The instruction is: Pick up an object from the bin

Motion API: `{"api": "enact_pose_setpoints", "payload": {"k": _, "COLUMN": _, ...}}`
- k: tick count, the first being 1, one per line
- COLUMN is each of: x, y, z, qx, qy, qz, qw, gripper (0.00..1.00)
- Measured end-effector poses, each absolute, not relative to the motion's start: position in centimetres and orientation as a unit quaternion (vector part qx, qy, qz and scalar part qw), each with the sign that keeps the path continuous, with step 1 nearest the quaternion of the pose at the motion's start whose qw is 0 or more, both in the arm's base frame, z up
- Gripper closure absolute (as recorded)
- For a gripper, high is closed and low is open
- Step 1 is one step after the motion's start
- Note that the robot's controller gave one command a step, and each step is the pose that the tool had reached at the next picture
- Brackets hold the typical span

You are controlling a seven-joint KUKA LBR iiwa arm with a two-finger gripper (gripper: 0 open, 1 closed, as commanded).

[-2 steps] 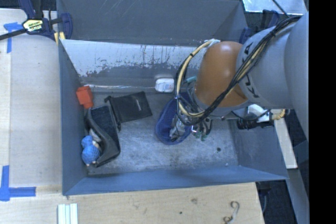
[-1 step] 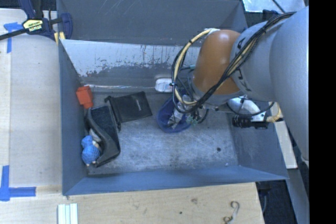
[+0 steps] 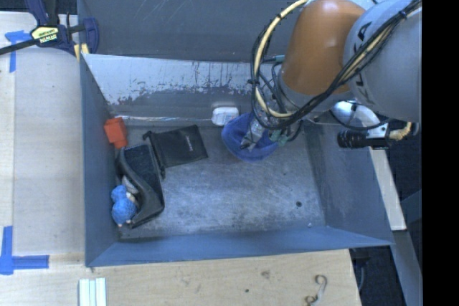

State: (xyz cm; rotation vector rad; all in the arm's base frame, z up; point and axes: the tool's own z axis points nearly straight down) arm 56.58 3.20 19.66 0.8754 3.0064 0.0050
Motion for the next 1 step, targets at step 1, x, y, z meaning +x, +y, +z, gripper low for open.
{"api": "enact_pose_setpoints", "payload": {"k": 1, "x": 55.51, "y": 1.71, "z": 28.42, "qx": 0.282, "qy": 0.960, "qz": 0.001, "qw": 0.005, "gripper": 1.00}}
